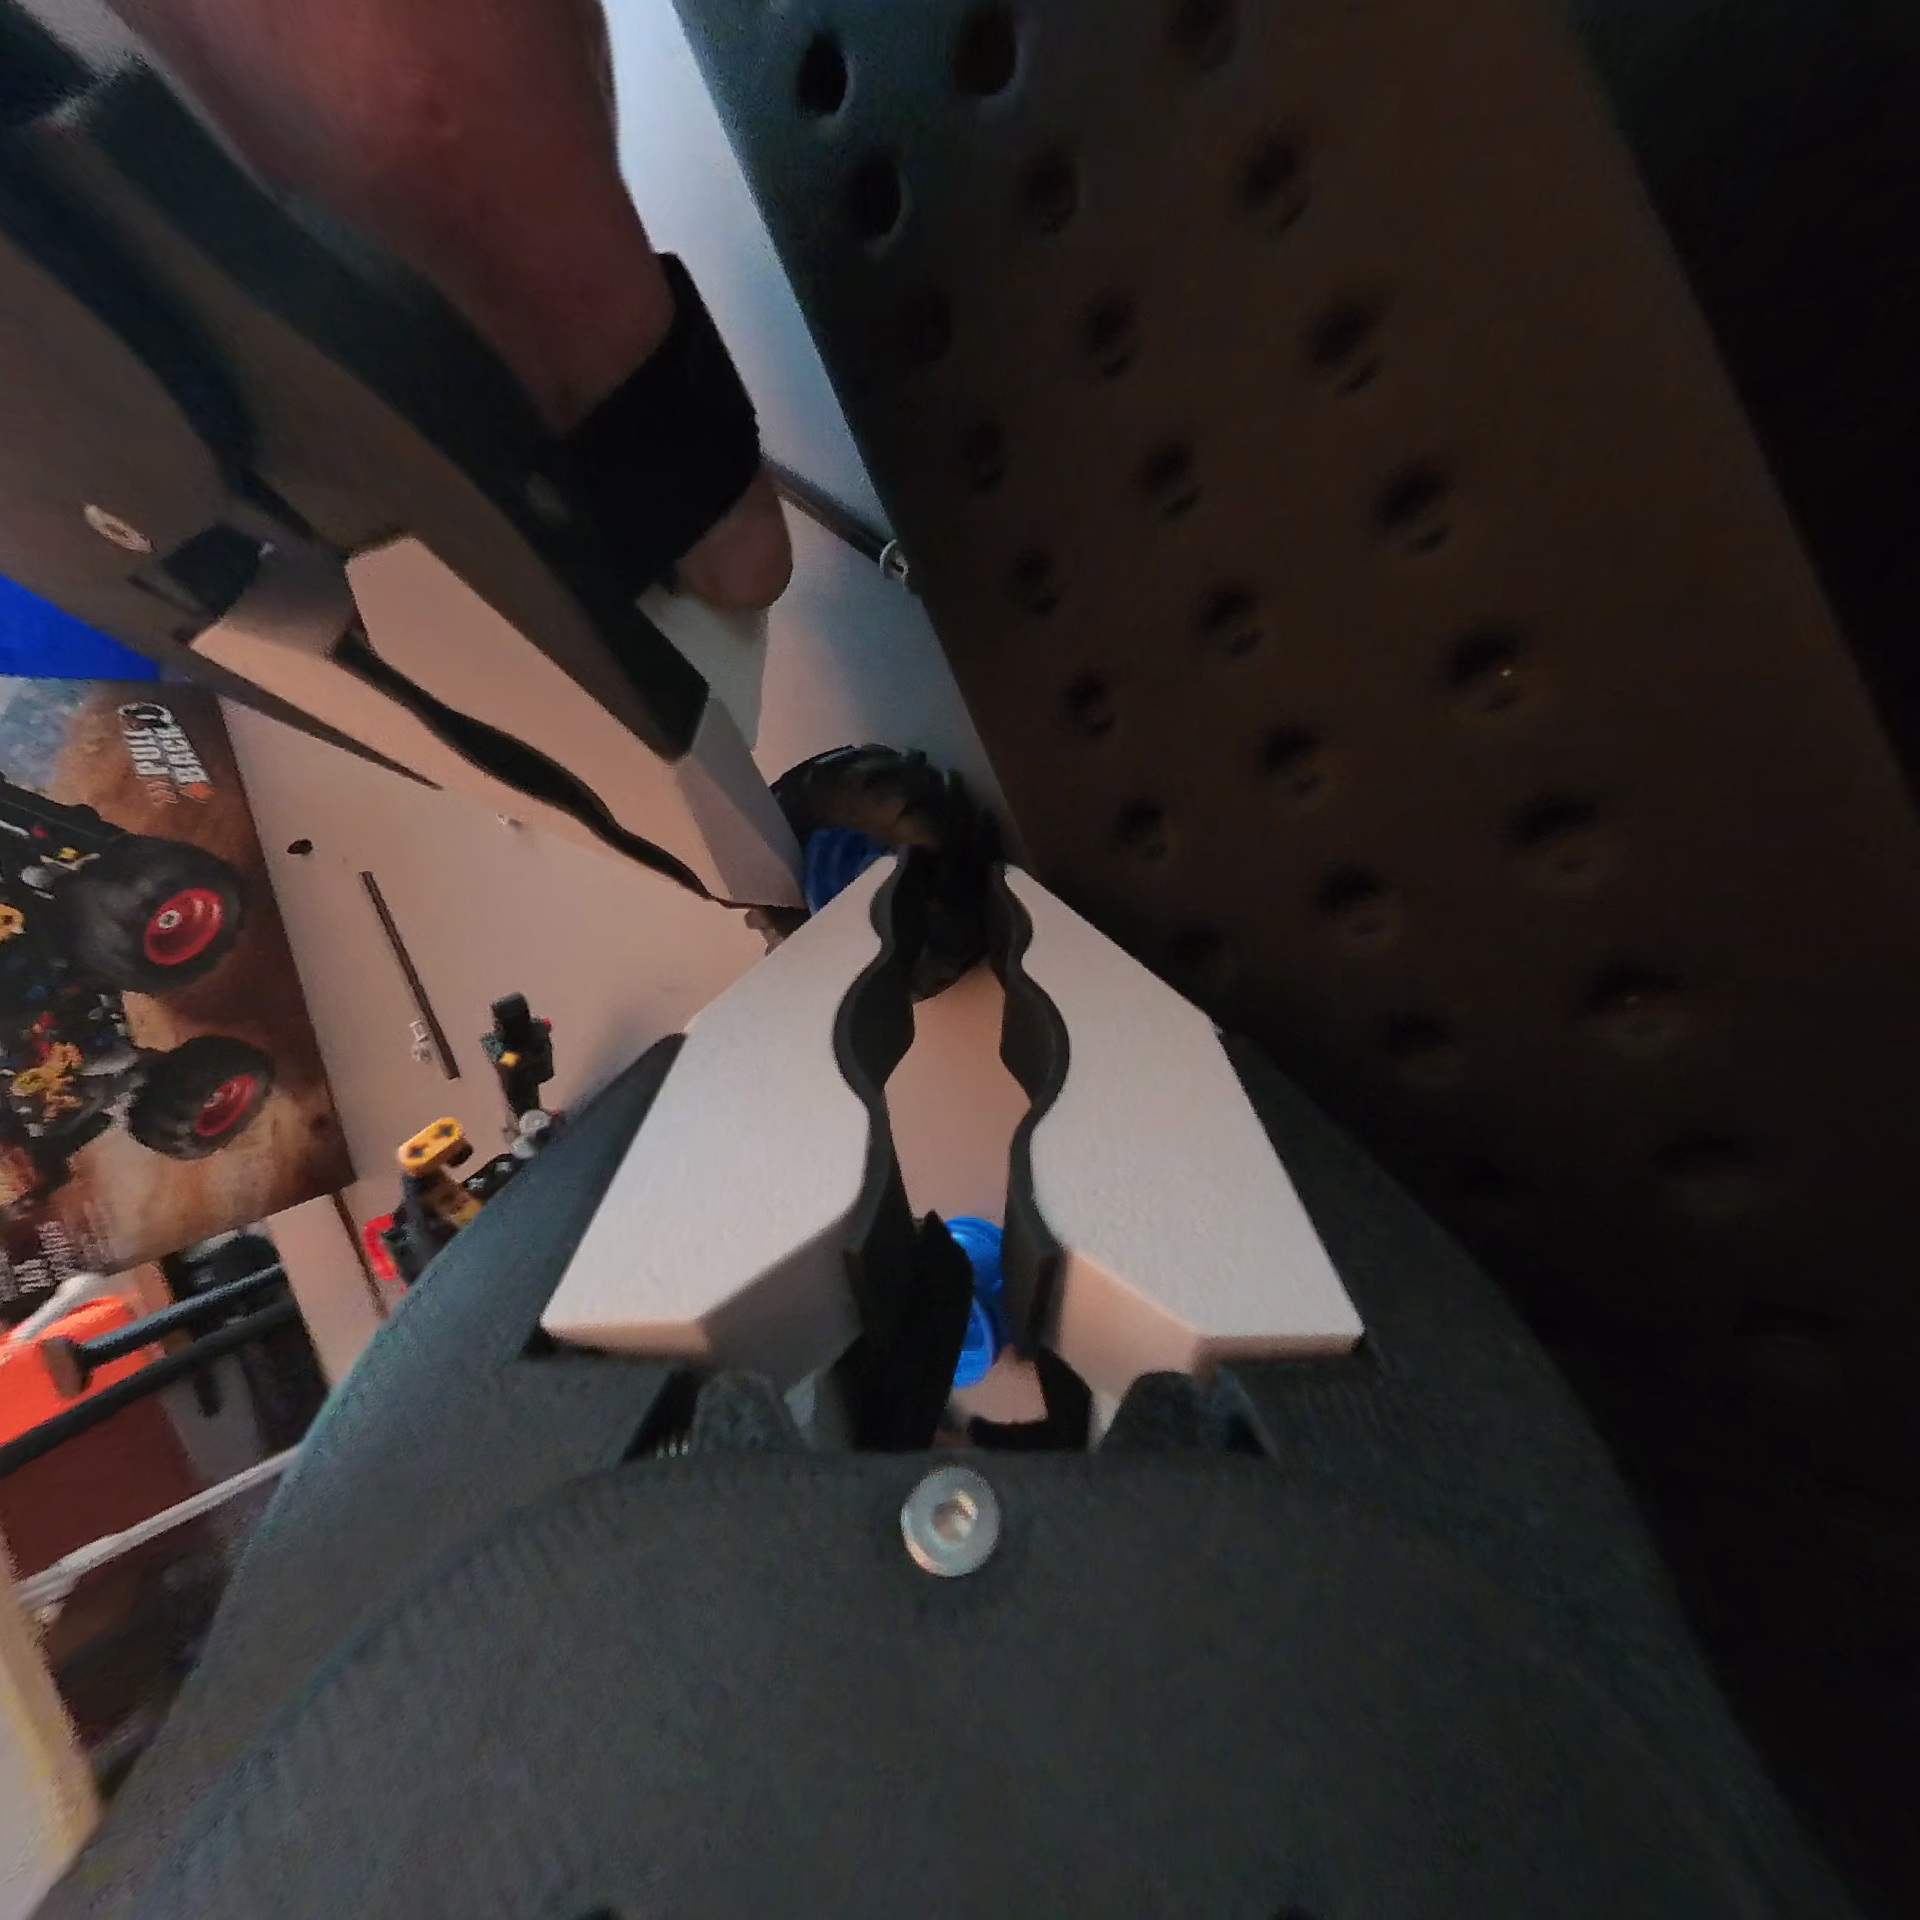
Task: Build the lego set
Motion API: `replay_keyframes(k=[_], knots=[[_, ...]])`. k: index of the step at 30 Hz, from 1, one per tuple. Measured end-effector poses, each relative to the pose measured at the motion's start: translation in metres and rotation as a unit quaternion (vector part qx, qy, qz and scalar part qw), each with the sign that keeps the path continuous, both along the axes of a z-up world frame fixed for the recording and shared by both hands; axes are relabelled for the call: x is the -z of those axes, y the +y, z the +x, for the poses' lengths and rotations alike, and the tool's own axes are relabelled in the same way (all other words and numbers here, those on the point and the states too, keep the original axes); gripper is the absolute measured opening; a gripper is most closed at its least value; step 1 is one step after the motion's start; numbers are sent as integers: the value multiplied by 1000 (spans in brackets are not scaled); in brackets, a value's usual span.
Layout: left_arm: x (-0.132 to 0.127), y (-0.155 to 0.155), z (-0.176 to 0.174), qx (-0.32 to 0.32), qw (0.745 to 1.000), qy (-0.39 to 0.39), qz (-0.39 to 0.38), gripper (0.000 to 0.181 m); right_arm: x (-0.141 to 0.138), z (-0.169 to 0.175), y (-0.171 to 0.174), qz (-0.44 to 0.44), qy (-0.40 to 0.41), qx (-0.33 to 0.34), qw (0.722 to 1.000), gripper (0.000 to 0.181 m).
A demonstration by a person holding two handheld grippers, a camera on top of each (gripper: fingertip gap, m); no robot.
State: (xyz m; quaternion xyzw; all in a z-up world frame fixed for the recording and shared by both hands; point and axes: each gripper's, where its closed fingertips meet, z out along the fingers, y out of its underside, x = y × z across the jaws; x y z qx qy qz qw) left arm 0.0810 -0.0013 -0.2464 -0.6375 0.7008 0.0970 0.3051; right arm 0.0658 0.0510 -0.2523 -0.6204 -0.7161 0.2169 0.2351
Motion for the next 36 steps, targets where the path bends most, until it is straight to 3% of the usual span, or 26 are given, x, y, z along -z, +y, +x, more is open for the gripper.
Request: replay_keyframes(k=[3,9,15,20,29,33,36], knots=[[0,0,0,-9,999,-41,-4,12,0,-1,0,-18,4,-2,1000,8],[-1,-2,-2,-46,997,-65,-22,13,-10,8,-6,-162,30,-3,986,12],[-3,-1,-3,-28,997,-62,-36,14,-15,21,-5,-236,25,4,971,32],[-5,0,-1,18,999,-46,-19,14,-20,20,-6,-207,31,5,978,29],[-4,7,-2,8,997,-70,-27,16,-9,6,-2,-47,10,9,999,17],[-2,6,3,-5,995,-89,-34,16,-1,1,-5,-14,-18,11,1000,17],[-2,4,2,-22,994,-99,-34,15,0,1,-6,-56,-18,16,998,17]])
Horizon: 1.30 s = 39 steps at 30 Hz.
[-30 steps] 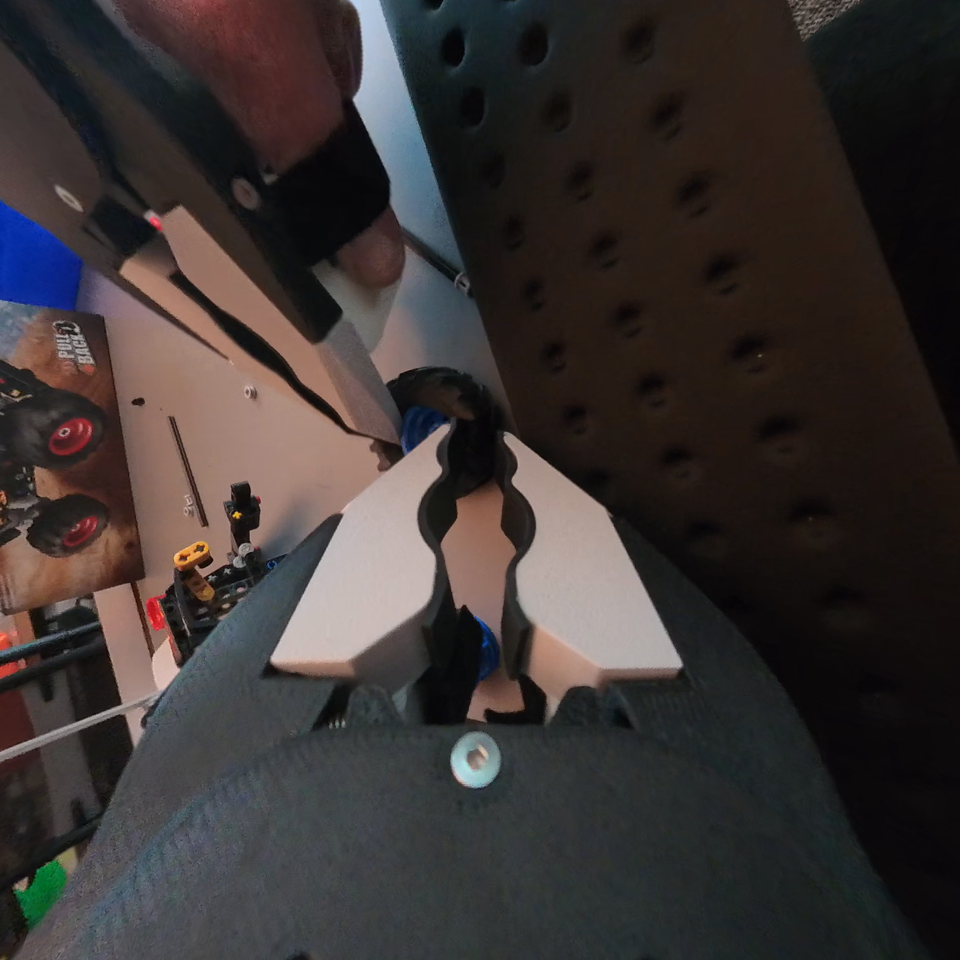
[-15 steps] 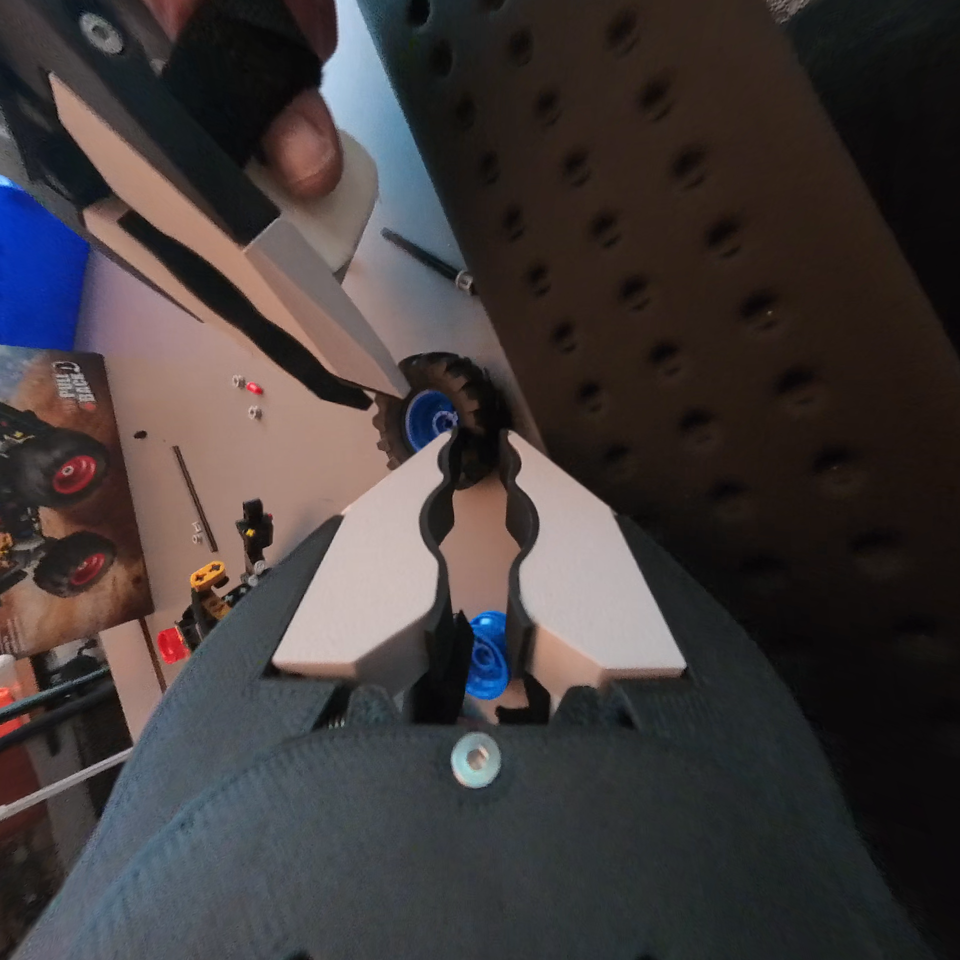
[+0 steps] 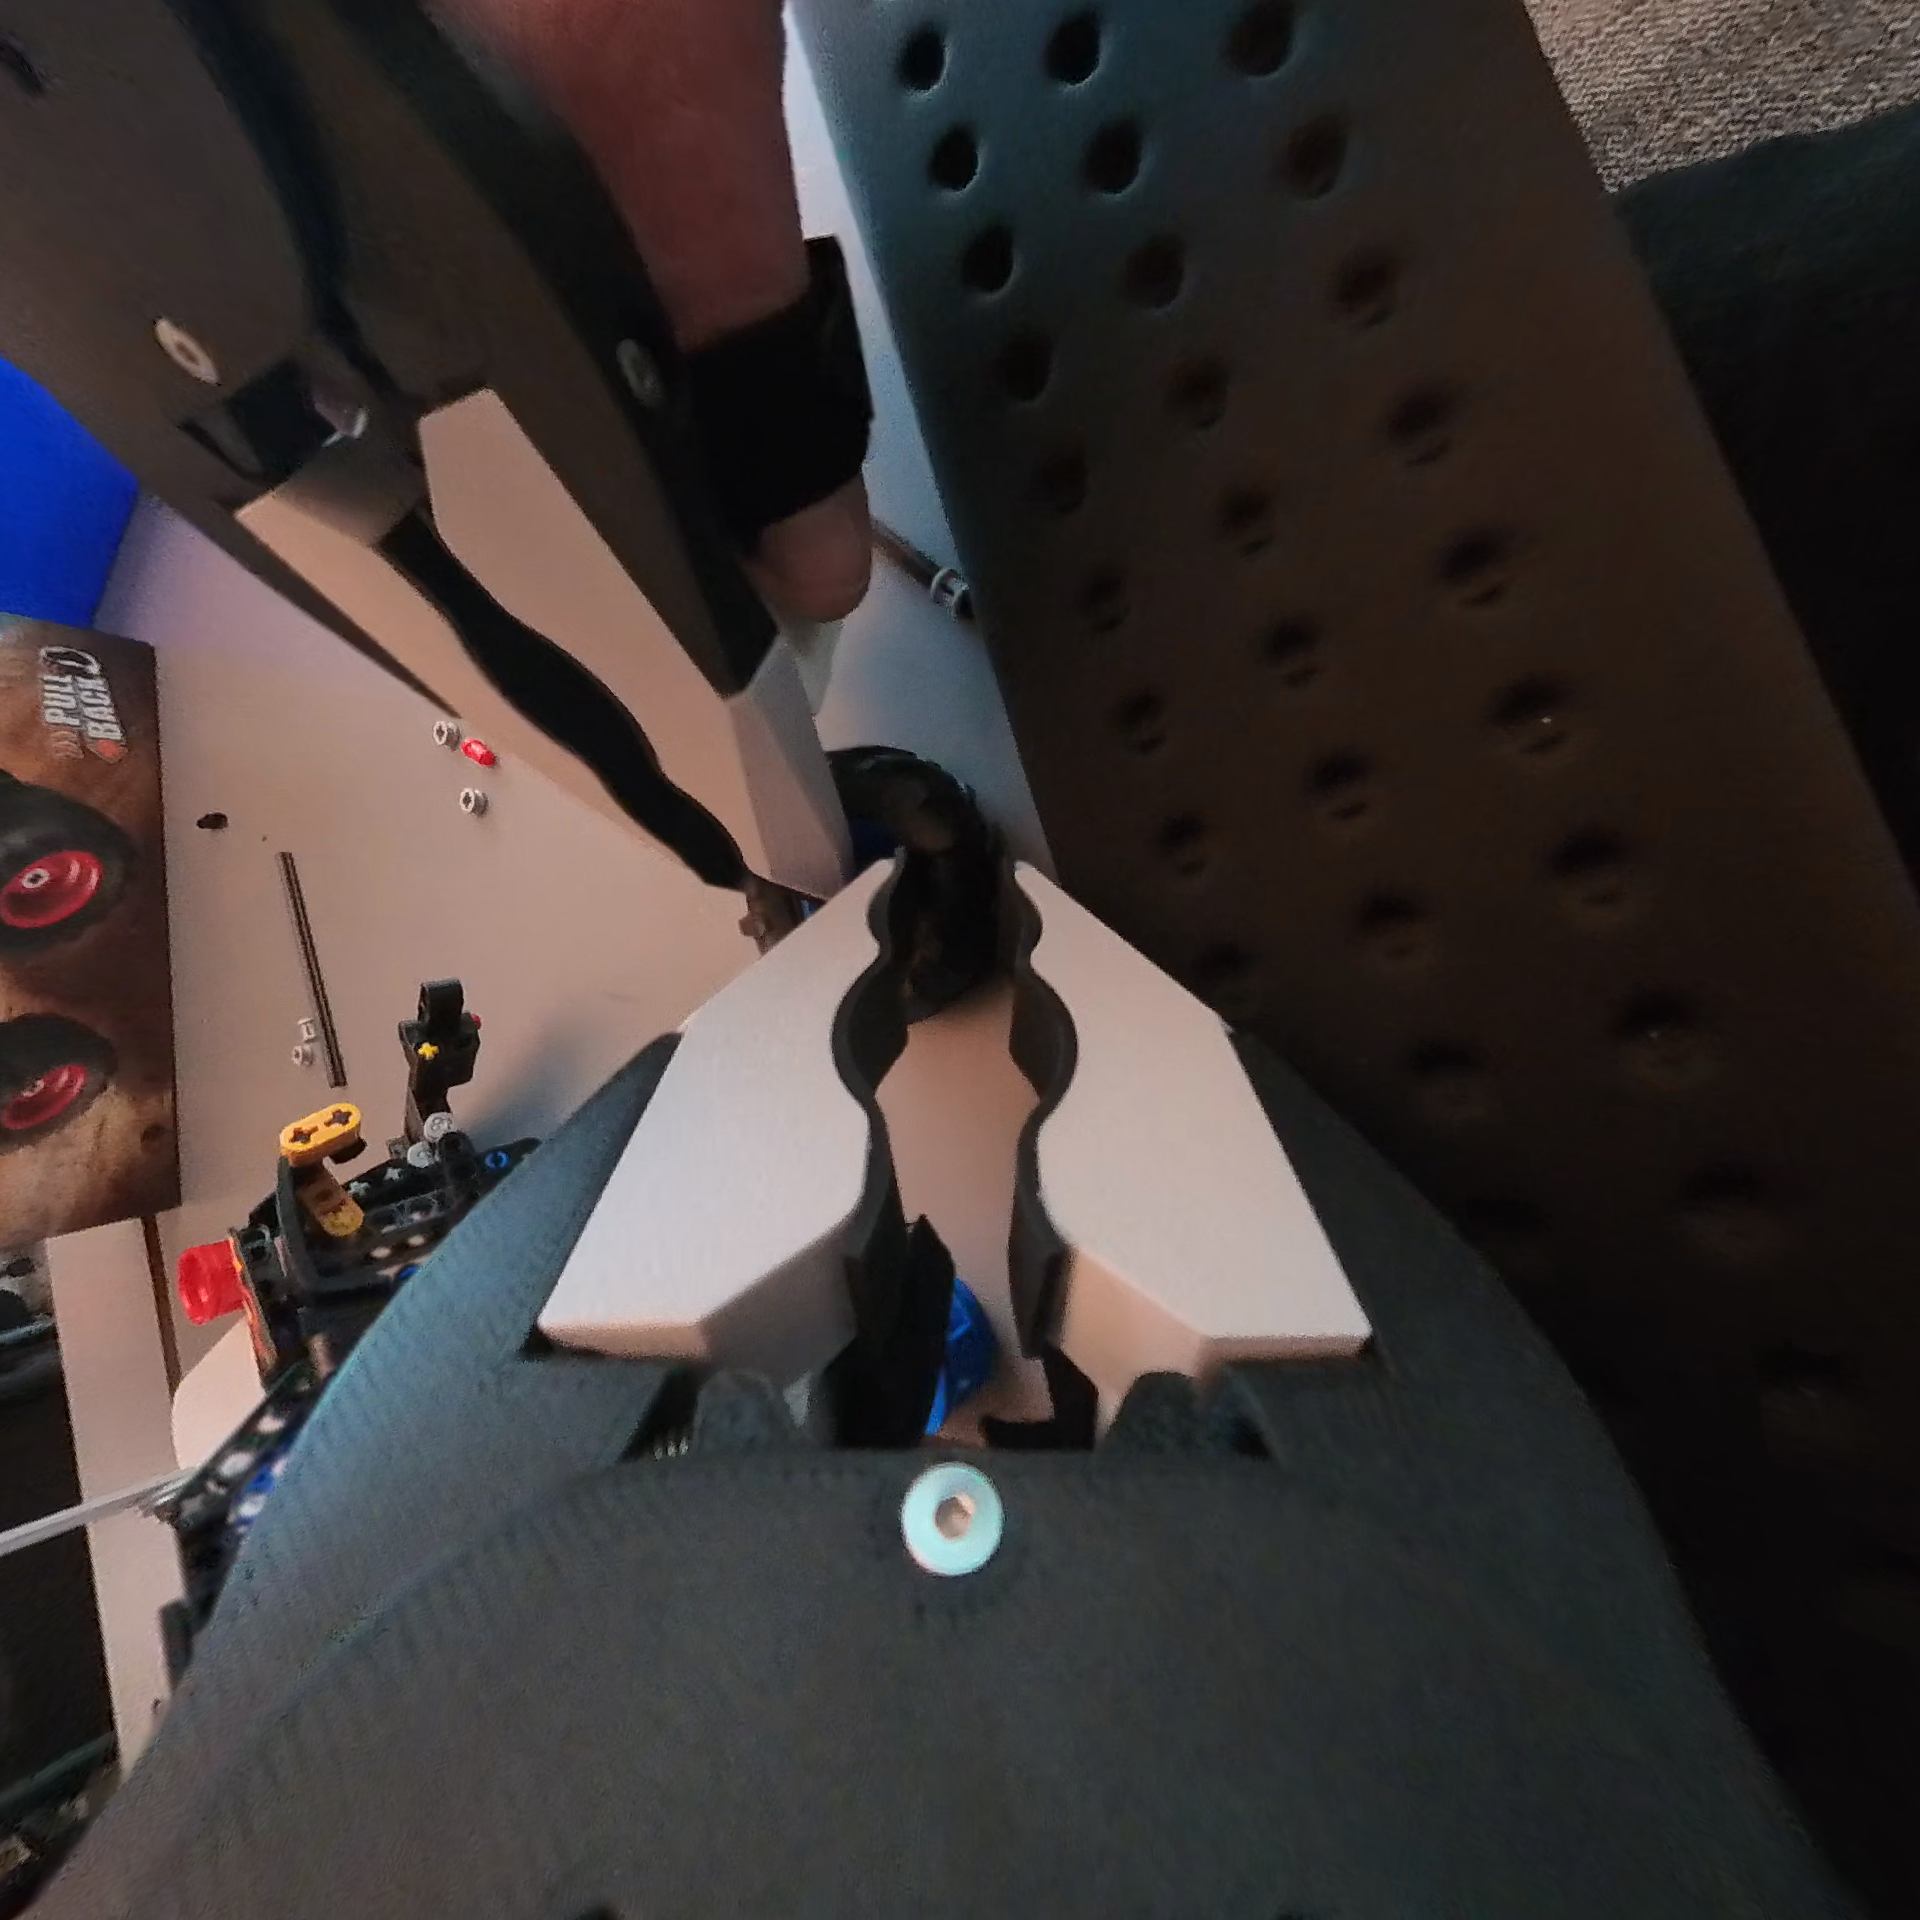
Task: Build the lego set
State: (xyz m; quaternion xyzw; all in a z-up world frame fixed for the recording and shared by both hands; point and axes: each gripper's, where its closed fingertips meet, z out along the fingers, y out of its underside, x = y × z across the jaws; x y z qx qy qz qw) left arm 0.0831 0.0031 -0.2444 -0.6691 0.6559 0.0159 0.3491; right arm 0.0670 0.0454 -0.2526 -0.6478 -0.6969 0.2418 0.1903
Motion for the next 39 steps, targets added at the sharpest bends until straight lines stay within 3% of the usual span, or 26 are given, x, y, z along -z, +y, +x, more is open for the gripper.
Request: replay_keyframes(k=[4,16,21,24,28,33,34,39], knots=[[4,-4,1,-25,999,-24,-28,12,1,-1,-1,-29,13,6,999,15],[0,3,-5,-45,998,-41,-21,14,0,-3,3,1,32,15,999,15],[-9,8,-18,-85,992,-82,-43,27,-3,-2,2,-31,56,28,998,15],[-1,15,-25,-95,994,-47,-15,50,-4,0,0,-72,65,40,994,14],[-1,26,-21,-52,996,-10,72,45,-5,2,3,-117,52,63,990,14],[-14,25,-13,-78,990,-112,-22,43,-16,5,8,-176,86,59,979,26],[-18,26,-11,-94,983,-148,-56,44,-22,8,13,-171,100,61,978,36],[-35,32,-16,-153,934,-267,-183,43,-73,28,12,-143,223,5,964,47]])
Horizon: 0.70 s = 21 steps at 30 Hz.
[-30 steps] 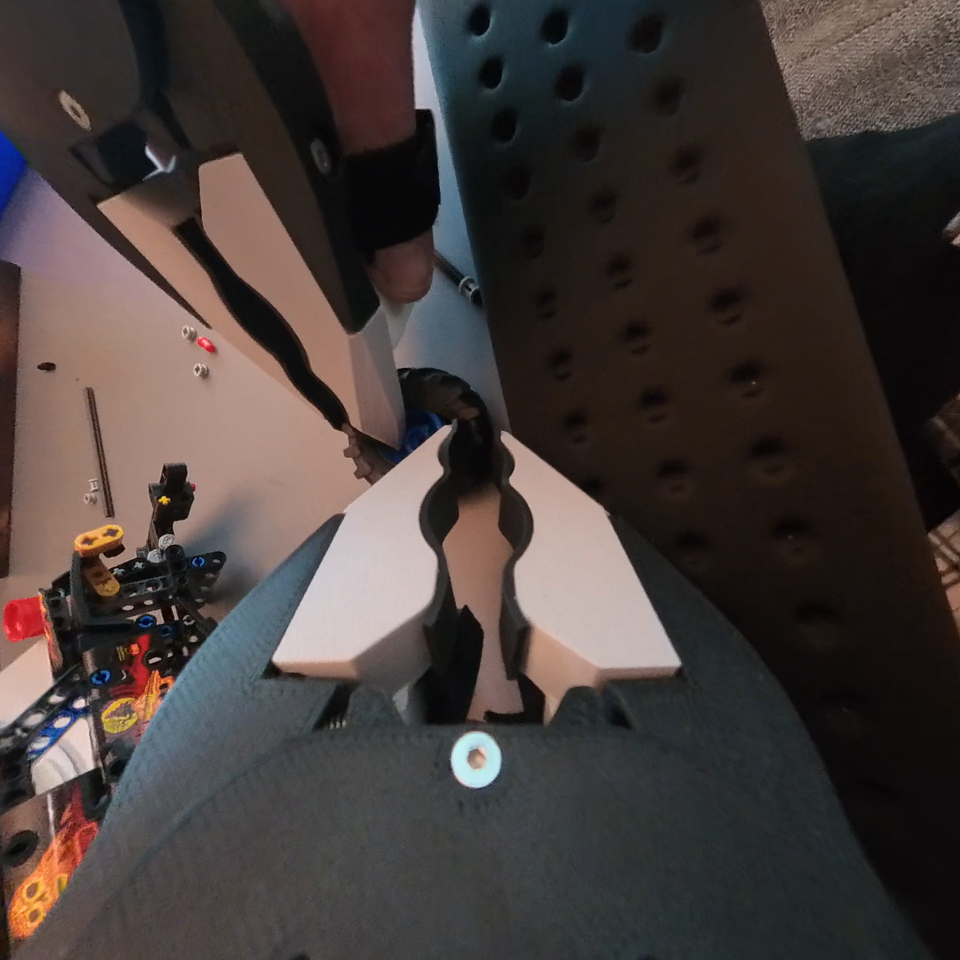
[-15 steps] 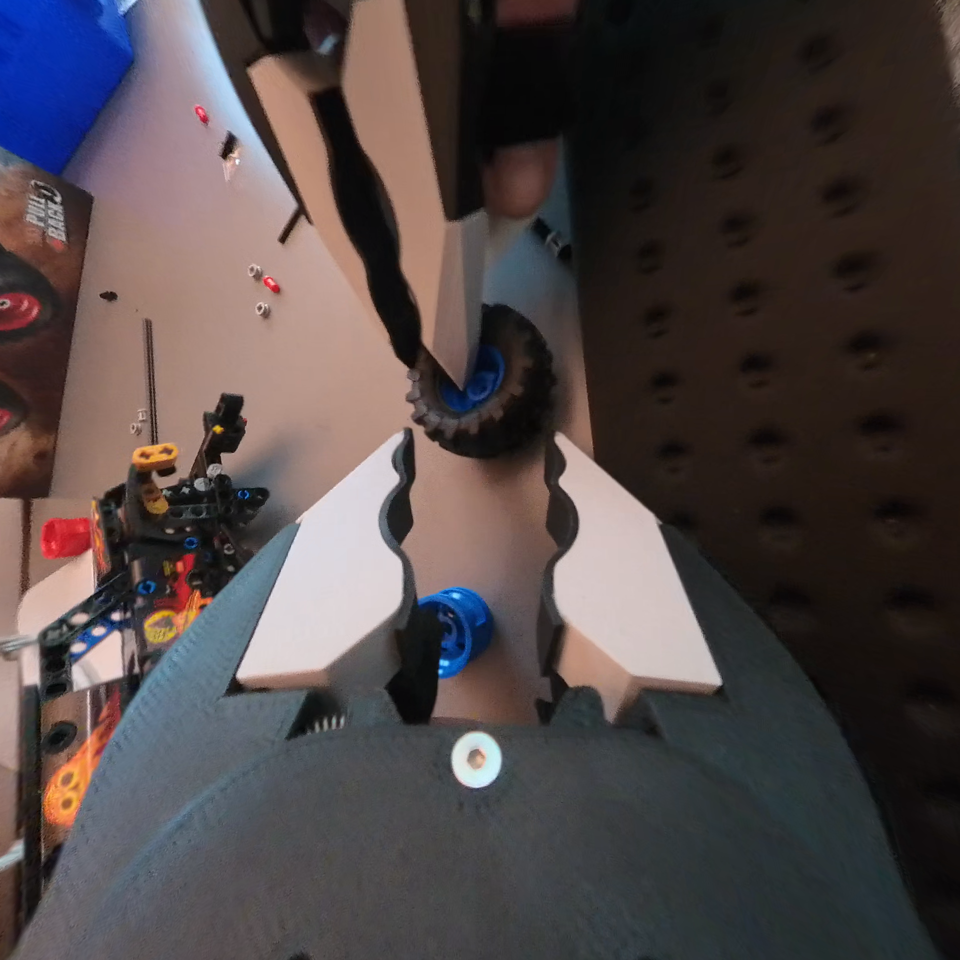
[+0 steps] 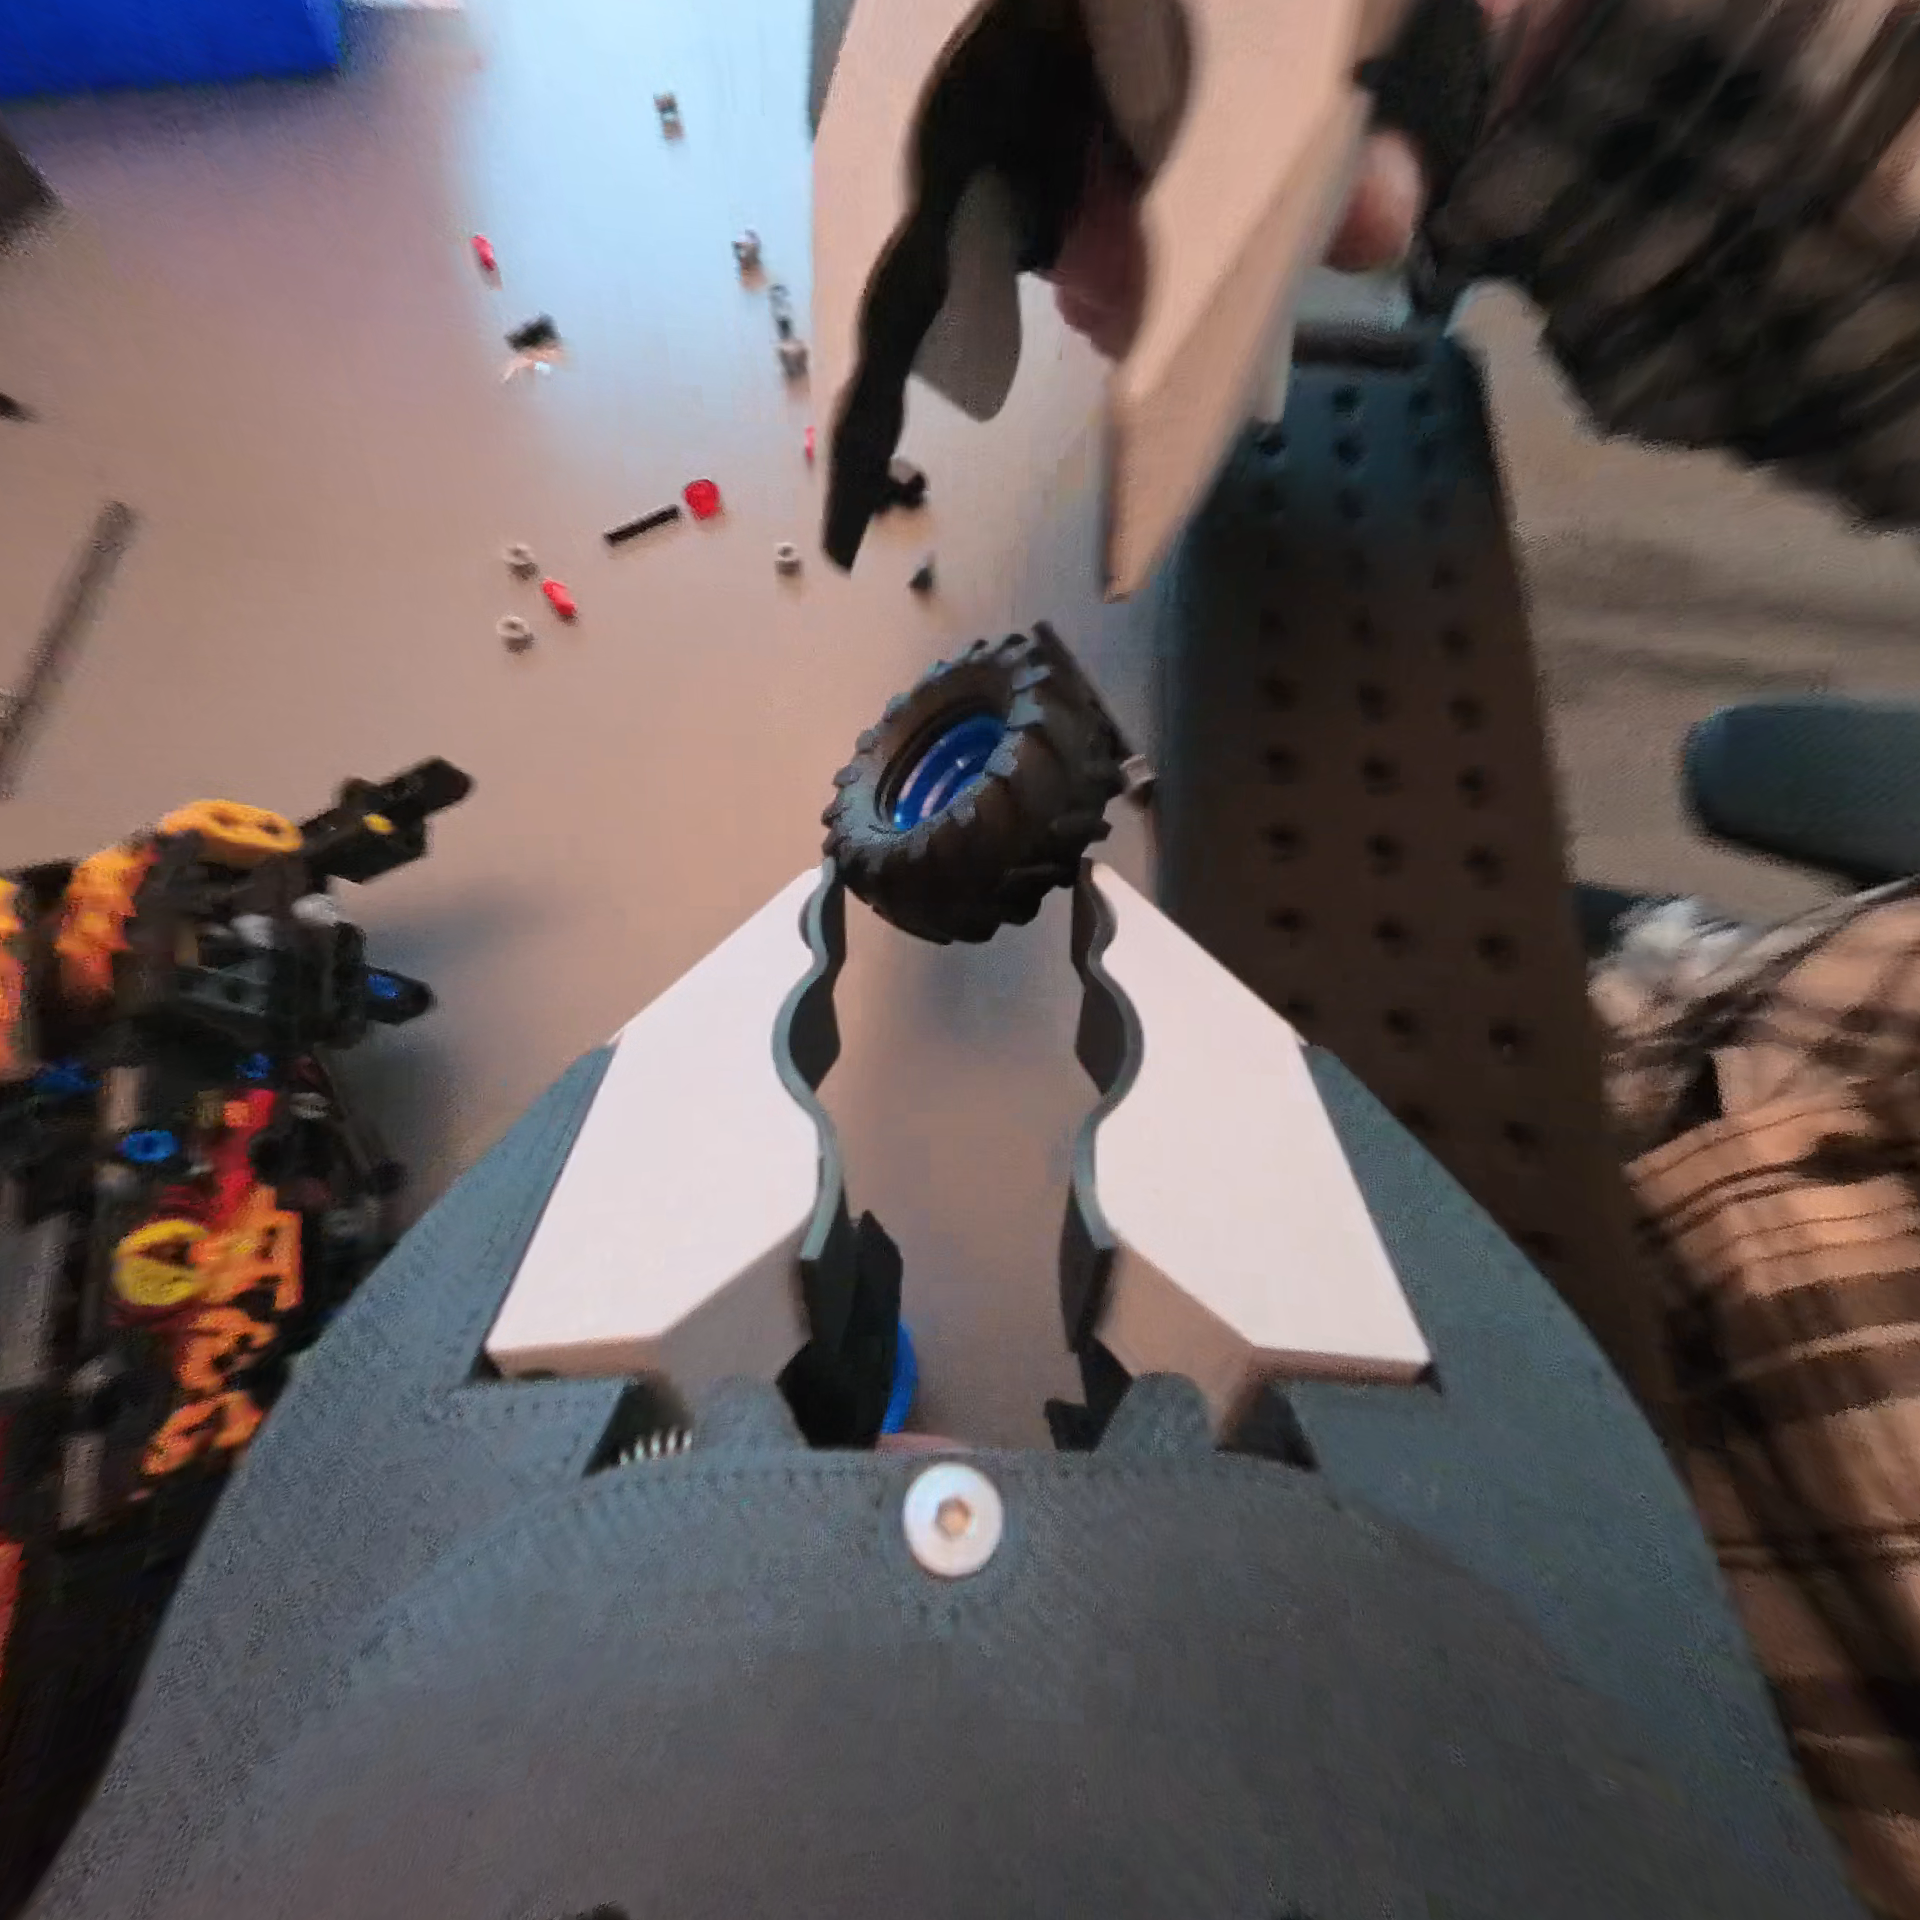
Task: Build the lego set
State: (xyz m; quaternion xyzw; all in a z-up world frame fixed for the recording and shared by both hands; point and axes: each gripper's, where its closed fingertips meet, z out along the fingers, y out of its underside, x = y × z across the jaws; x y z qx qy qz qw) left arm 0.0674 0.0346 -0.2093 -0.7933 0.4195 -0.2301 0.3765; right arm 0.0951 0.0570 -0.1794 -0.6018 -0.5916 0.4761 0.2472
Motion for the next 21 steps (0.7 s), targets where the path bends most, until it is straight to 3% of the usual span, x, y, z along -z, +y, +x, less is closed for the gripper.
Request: replay_keyframes(k=[3,4,5,6,8,11,15,18,21], knots=[[-7,3,2,-14,996,-69,-63,43,-1,0,-14,93,8,-20,995,49],[-10,-1,6,-9,990,-101,-100,43,8,-2,-17,128,-17,-23,991,45],[-14,-3,10,-5,982,-132,-132,43,14,-4,-21,149,-32,-32,988,27],[-14,-2,10,-9,978,-147,-148,43,16,-5,-23,148,-40,-34,988,27],[-10,-5,8,-4,976,-147,-160,40,14,-4,-26,79,-41,-36,995,26],[-9,-7,7,3,987,-117,-107,50,20,3,-37,-71,-75,-82,991,26],[13,-7,7,9,994,-54,-92,22,42,1,-27,-118,-142,-88,979,26],[20,-1,4,-1,990,-66,-122,20,45,-6,-18,-147,-151,-79,974,28],[27,5,1,-6,990,-47,-130,21,54,-10,10,-102,-165,-24,981,32]])
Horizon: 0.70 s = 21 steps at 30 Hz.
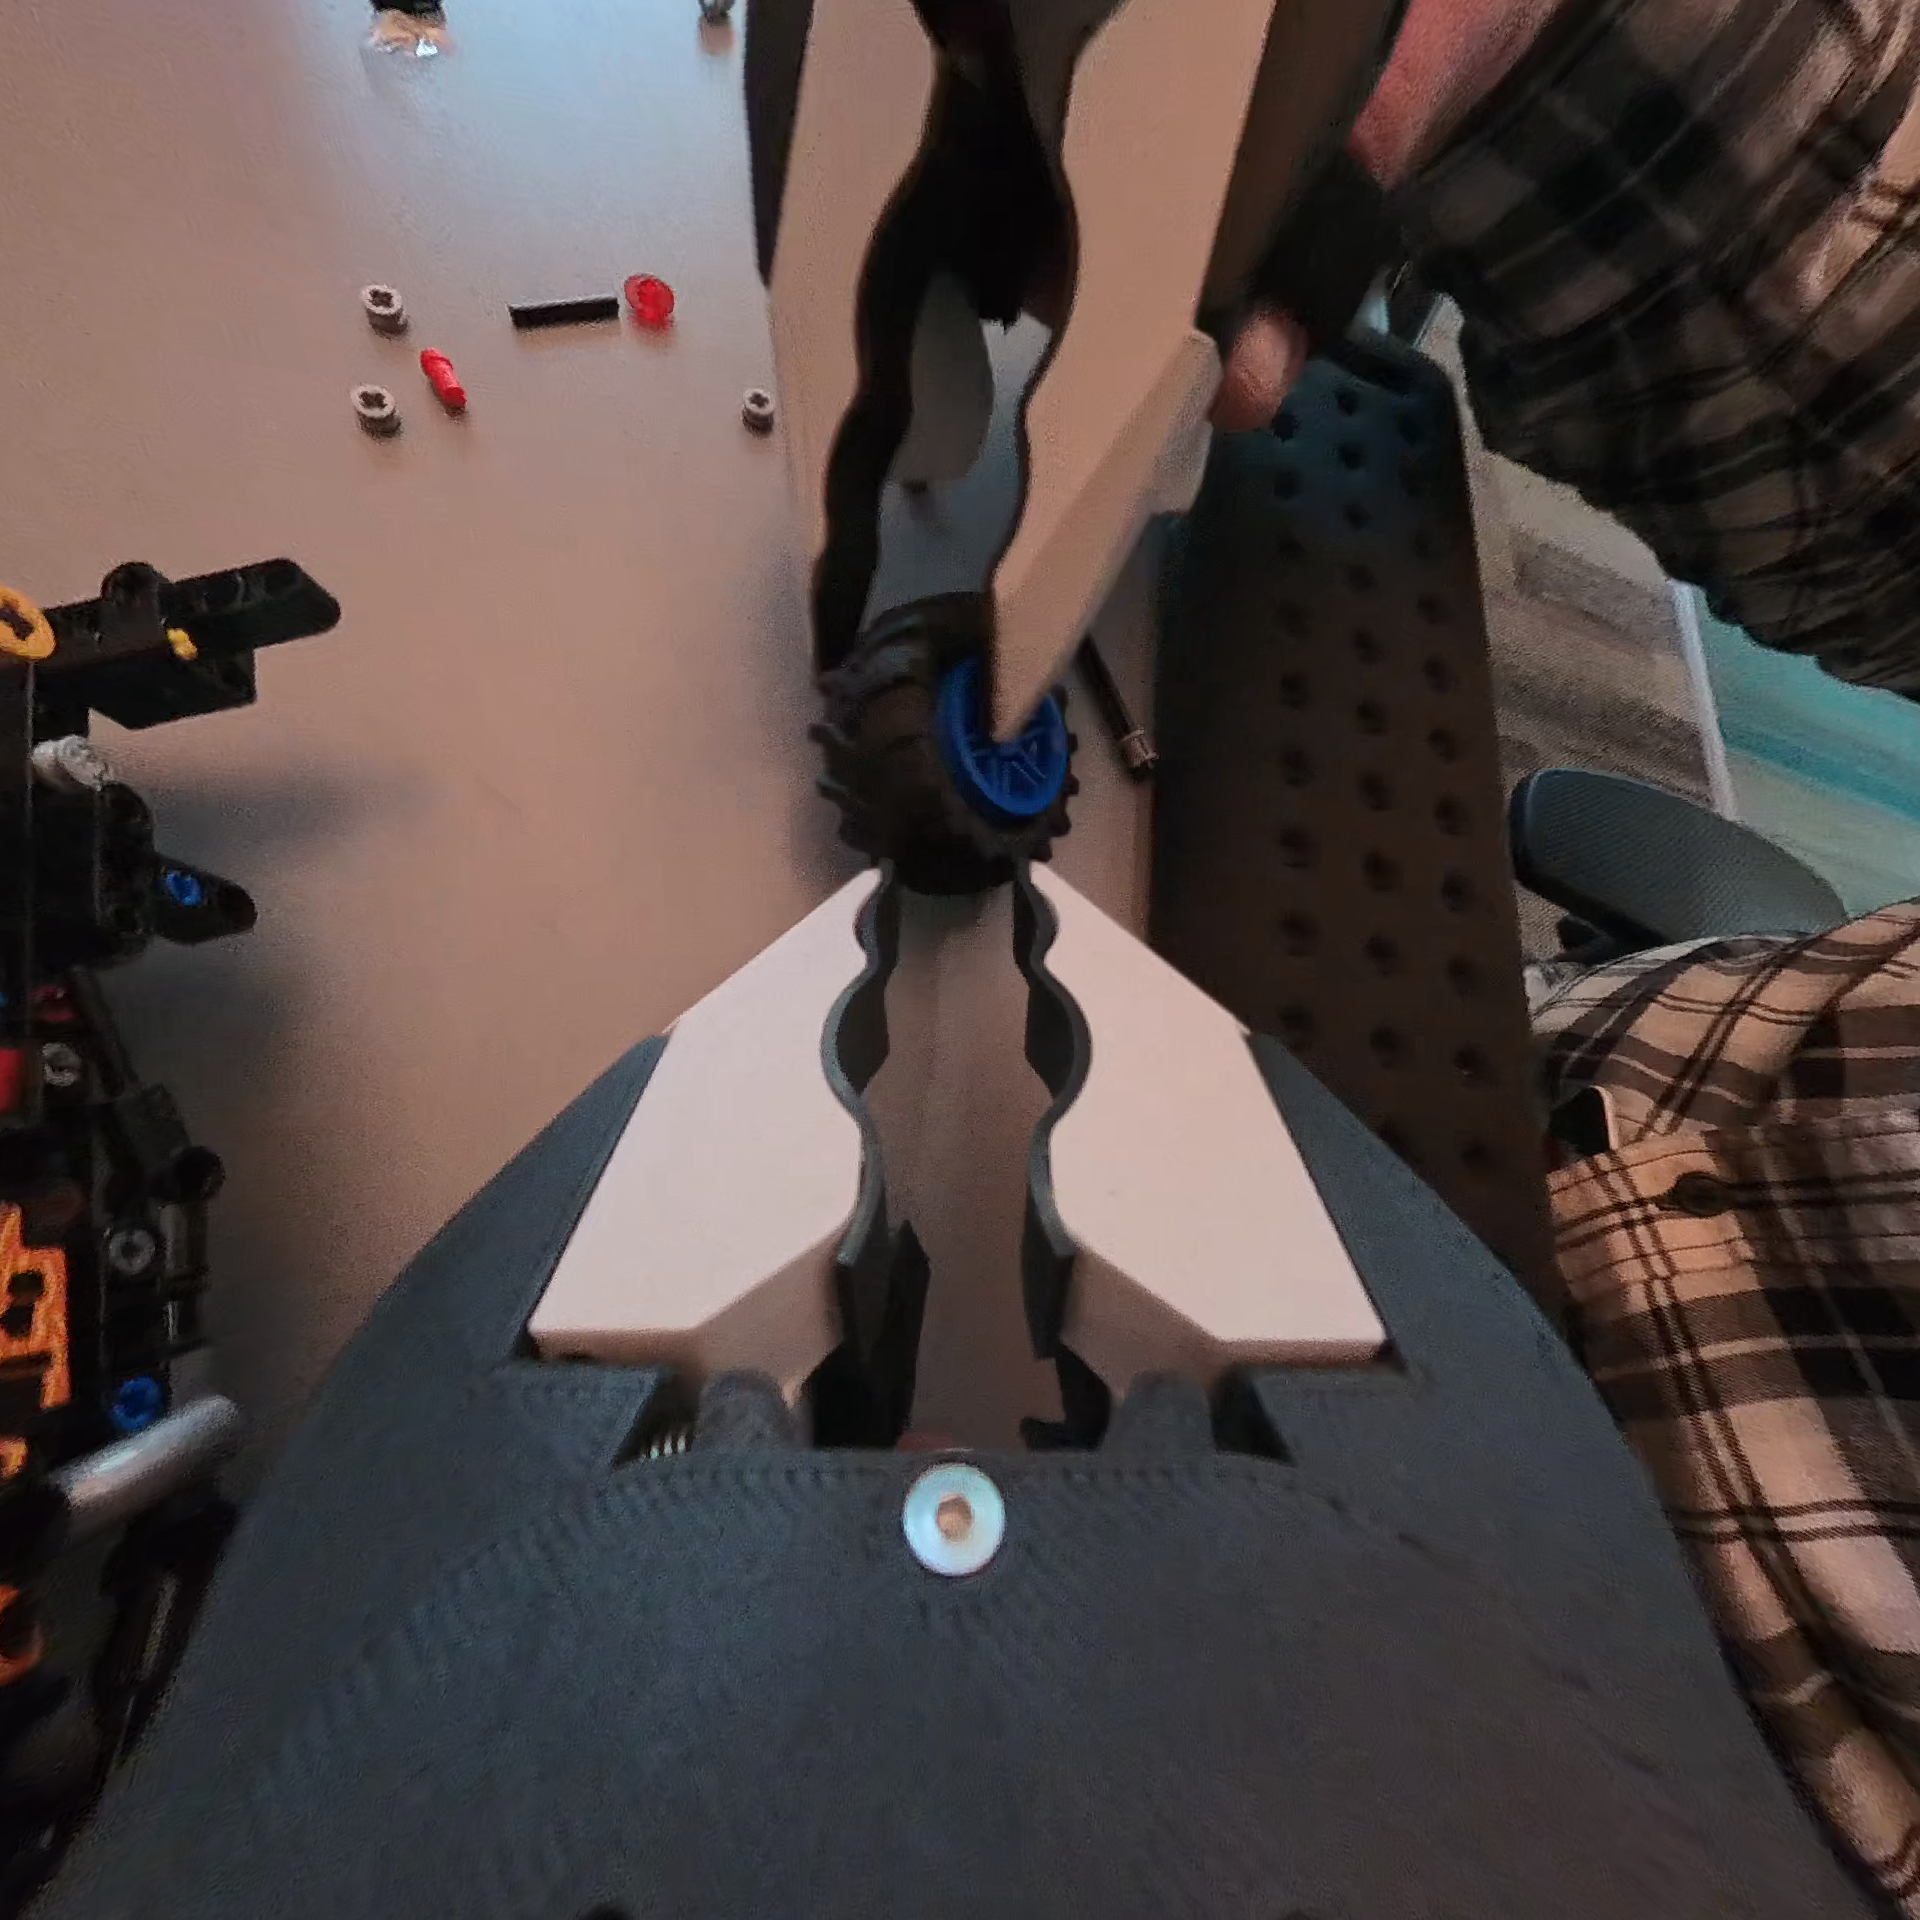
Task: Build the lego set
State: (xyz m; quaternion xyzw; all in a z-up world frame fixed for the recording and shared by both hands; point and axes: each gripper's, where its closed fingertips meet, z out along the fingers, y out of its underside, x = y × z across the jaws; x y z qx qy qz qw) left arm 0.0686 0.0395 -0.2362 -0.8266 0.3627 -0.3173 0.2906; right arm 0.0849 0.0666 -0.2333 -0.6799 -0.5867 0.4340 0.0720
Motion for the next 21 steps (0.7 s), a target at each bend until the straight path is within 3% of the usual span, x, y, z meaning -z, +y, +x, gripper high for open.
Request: replay_keyframes(k=[5,10,21], knots=[[-1,17,3,-32,999,21,21,34,8,1,13,24,-13,5,1000,27],[-1,29,4,-59,997,33,21,20,8,1,12,38,-18,-4,999,26],[7,31,8,-56,993,92,52,20,12,2,12,105,-39,-12,994,25]])
